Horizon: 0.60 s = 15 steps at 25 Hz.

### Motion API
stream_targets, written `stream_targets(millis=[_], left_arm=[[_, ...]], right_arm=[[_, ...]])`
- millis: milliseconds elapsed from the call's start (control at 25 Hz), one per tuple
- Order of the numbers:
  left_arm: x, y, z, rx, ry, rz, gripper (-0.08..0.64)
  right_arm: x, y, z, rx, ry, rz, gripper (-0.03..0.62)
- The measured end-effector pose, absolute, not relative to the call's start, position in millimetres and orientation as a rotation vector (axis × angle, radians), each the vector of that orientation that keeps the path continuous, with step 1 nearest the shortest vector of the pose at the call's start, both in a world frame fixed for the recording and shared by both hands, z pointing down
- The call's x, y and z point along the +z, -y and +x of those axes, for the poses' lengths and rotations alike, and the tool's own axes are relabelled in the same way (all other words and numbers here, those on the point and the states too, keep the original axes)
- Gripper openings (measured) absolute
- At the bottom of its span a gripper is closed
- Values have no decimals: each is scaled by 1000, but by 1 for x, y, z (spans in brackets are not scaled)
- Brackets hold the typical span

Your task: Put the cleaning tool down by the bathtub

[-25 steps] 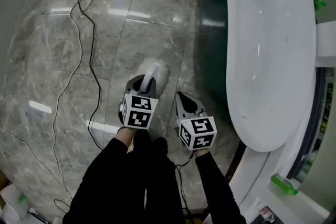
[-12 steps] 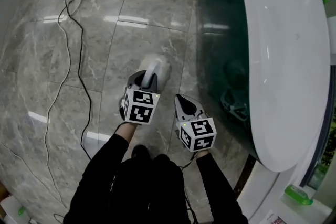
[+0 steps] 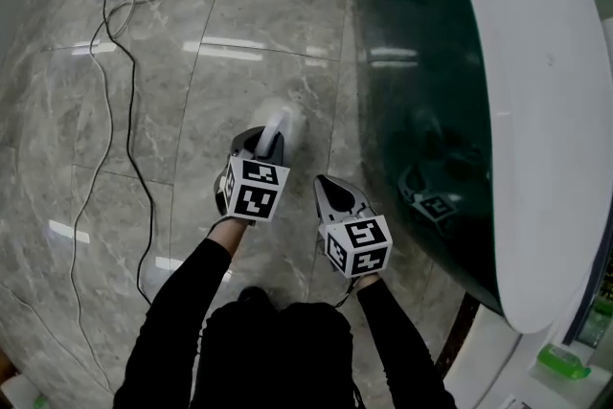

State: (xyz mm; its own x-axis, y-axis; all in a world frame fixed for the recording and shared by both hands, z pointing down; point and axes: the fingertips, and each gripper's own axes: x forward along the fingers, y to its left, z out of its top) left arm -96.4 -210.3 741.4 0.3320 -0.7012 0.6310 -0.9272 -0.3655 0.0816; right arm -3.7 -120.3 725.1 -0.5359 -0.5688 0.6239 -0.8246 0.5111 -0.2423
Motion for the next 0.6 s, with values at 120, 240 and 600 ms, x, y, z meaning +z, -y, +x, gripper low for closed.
stream_targets(millis=[120, 240, 600], left_arm=[[755, 215, -92, 727, 1426, 2179, 97], [766, 218, -87, 735, 1425, 2173, 97], [786, 229, -81, 742, 1433, 2170, 97]], right_arm=[[736, 124, 0, 714, 2286, 1137, 0], [745, 125, 4, 707, 2282, 1136, 0], [764, 131, 9, 711, 2290, 1153, 0]])
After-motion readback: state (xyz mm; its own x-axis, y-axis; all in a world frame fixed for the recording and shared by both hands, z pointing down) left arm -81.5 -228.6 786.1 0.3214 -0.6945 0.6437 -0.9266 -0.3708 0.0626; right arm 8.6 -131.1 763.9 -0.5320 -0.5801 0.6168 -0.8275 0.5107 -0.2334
